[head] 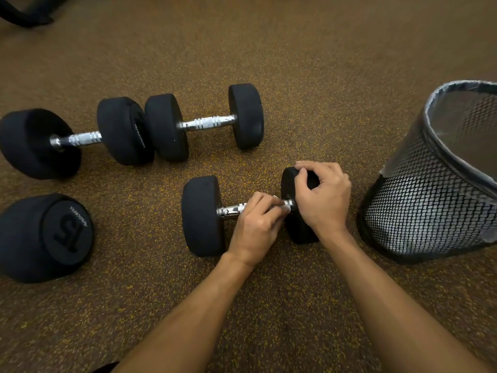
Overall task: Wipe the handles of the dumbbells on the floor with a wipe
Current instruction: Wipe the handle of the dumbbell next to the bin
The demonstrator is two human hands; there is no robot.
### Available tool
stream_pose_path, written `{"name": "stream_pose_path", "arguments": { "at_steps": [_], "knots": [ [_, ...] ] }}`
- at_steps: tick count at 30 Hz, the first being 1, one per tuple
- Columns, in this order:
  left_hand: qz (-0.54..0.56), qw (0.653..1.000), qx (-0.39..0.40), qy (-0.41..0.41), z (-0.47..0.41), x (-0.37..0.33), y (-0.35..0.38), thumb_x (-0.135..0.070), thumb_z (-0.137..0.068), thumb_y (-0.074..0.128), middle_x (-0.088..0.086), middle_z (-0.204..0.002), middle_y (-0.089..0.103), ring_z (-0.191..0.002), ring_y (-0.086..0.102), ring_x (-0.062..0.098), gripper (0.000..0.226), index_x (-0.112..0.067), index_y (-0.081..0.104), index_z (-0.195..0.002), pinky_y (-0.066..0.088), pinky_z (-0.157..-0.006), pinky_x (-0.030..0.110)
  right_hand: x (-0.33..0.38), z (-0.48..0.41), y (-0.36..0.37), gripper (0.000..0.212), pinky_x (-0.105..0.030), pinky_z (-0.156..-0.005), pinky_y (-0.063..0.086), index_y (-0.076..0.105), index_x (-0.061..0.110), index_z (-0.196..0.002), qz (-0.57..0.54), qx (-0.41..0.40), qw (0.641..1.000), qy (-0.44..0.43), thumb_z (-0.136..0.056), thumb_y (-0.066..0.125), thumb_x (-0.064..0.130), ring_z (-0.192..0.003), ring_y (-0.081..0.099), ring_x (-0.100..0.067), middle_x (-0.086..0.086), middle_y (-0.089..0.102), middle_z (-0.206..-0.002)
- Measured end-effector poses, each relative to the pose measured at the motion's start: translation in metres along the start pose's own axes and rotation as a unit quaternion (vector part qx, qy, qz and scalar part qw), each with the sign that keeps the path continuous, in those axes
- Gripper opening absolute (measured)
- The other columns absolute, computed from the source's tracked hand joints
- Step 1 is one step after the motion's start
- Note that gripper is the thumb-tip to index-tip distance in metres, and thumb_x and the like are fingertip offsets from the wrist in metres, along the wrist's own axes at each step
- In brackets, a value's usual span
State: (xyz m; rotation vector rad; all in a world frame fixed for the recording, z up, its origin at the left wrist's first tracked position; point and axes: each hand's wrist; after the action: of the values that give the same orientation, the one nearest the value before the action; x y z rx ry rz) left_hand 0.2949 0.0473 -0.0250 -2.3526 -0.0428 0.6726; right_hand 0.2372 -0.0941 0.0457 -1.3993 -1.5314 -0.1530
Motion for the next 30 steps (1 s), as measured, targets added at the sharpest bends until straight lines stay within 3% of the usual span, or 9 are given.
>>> {"name": "stream_pose_path", "arguments": {
  "at_steps": [4,11,25,30],
  "knots": [
    [-0.008,1.000,0.005,0.006,-0.001,0.000,0.003,-0.007,-0.098,0.072,0.011,-0.108,0.070,-0.100,0.061,0.028,0.009,0.001,0.076,-0.099,0.054,-0.085,0.039,0.000,-0.001,0.000,0.022,-0.053,-0.094,0.054,0.083,0.023,-0.099,-0.009,0.001,1.000,-0.002,-0.091,0.062,0.025,-0.099,0.070,-0.019,0.009,0.079,-0.098],
    [0.000,0.997,-0.052,-0.064,0.012,-0.004,0.000,-0.006,-0.093,0.081,0.007,-0.110,0.071,-0.104,0.062,0.024,0.012,-0.003,0.078,-0.104,0.054,-0.092,0.034,0.000,-0.001,0.001,0.022,-0.053,-0.094,0.054,0.083,0.023,-0.099,-0.010,-0.001,1.000,0.002,-0.091,0.062,0.025,-0.099,0.070,-0.018,0.009,0.079,-0.098],
    [-0.014,0.998,-0.031,-0.055,0.001,-0.011,0.010,-0.003,-0.092,0.078,0.009,-0.110,0.069,-0.104,0.061,0.026,0.015,-0.001,0.075,-0.106,0.054,-0.091,0.037,0.000,-0.003,0.001,0.019,-0.052,-0.095,0.054,0.082,0.024,-0.098,-0.005,-0.003,1.000,-0.001,-0.091,0.065,0.022,-0.099,0.070,-0.017,0.010,0.078,-0.099],
    [-0.013,0.996,-0.060,-0.060,0.010,-0.007,0.002,-0.004,-0.093,0.081,0.007,-0.108,0.072,-0.101,0.063,0.026,0.012,-0.002,0.078,-0.105,0.054,-0.091,0.037,-0.001,-0.003,0.002,0.020,-0.051,-0.094,0.054,0.083,0.023,-0.096,-0.004,-0.007,1.000,-0.001,-0.090,0.064,0.022,-0.096,0.070,-0.020,0.009,0.079,-0.096]
  ]
}}
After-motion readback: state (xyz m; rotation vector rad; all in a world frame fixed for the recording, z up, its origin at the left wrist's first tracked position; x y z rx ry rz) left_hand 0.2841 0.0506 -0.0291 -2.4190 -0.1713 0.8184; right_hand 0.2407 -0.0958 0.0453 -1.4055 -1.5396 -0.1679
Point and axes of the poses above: each hand's wrist, its own z-axis away from the middle knuckle, its own y-axis out of the palm, x = y × z
